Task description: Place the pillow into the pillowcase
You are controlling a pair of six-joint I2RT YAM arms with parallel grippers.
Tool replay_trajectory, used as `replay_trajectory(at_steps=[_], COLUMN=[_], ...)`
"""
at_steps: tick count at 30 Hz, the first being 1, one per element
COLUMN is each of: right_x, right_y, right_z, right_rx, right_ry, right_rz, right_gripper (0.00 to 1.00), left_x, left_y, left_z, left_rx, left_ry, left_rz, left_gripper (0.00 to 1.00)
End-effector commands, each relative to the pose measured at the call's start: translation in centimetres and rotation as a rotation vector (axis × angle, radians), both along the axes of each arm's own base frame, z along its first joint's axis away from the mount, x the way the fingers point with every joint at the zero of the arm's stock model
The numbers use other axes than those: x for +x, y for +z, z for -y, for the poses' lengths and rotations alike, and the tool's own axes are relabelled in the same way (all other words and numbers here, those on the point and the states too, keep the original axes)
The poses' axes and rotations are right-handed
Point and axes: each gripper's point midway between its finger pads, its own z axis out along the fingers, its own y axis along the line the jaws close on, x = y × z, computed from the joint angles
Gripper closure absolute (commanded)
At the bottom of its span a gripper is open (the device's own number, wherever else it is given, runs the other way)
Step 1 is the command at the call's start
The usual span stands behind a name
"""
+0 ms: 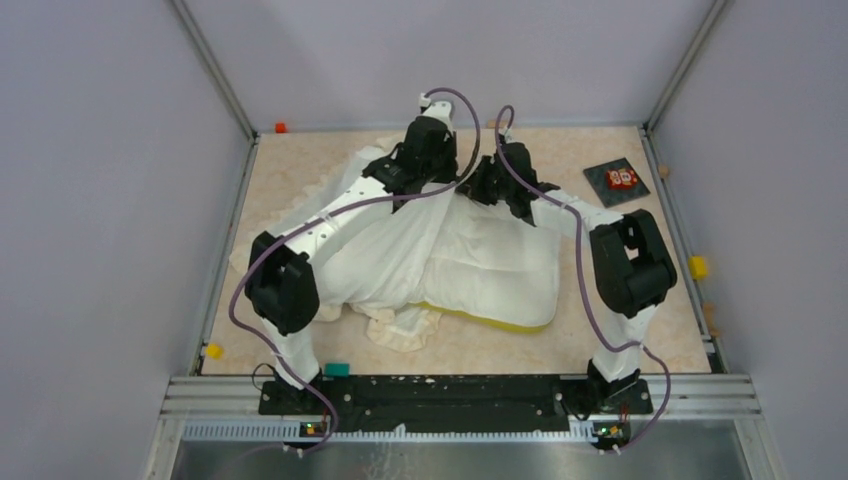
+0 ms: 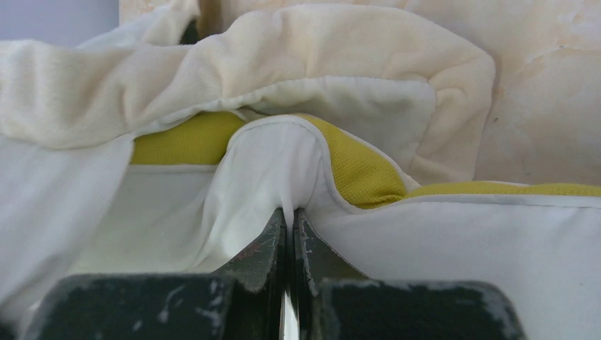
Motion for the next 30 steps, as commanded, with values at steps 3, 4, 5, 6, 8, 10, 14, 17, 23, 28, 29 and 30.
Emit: replay_trajectory(at_steps=[3, 4, 5, 6, 8, 10, 14, 17, 23, 28, 29, 30], right_x=[-0.2, -0.5, -0.8, -1.1, -2.2, -3.3, -6.6, -9.4, -15.1, -18.2, -18.7, -19.0], right_y=[4.6, 5.2, 5.7, 6.0, 6.8, 7.8, 7.2, 6.1, 1.3, -1.9, -2.4, -2.9], right_z=[-0.8, -0.3, 0.3, 1.1, 2.8, 5.1, 10.5, 14.2, 18.9, 19.4, 19.6, 19.8], right_rx=[0.058, 0.047, 0.027, 0.0, -0.056, -0.13, -0.289, -0.368, -0.447, -0.411, -0.414, -0.42], right_ry=[0.02, 0.014, 0.003, -0.008, -0.025, -0.08, -0.191, -0.265, -0.338, -0.335, -0.337, -0.34], right_rz=[0.083, 0.091, 0.091, 0.083, 0.079, 0.082, 0.025, -0.027, -0.168, -0.216, -0.222, -0.227], right_gripper=[0.69, 0.57, 0.49, 0.45, 0.41, 0.38, 0.37, 0.36, 0.33, 0.3, 0.29, 0.28], left_x=[1.3, 1.8, 2.2, 2.6, 3.3, 3.5, 3.9, 3.4, 0.7, -3.3, -4.4, -5.3], left_y=[-4.1, -4.8, -5.4, -6.4, -7.3, -7.8, -7.3, -6.0, -2.4, -2.6, -3.1, -3.8], left_z=[0.5, 0.4, 0.5, 0.5, 0.5, 1.1, 1.7, 1.6, -0.4, -4.7, -5.6, -6.7], left_rx=[-0.1, -0.094, -0.088, -0.077, -0.064, -0.076, -0.073, -0.066, -0.021, 0.096, 0.12, 0.148], left_ry=[-0.019, -0.018, -0.023, -0.023, -0.021, -0.054, -0.091, -0.115, -0.141, -0.065, -0.052, -0.035], left_rz=[-0.085, -0.092, -0.093, -0.103, -0.11, -0.124, -0.115, -0.1, -0.07, -0.082, -0.09, -0.101], left_gripper=[1.0, 1.0, 1.0, 1.0, 0.99, 0.93, 0.72, 0.48, 0.12, 0.01, 0.01, 0.01])
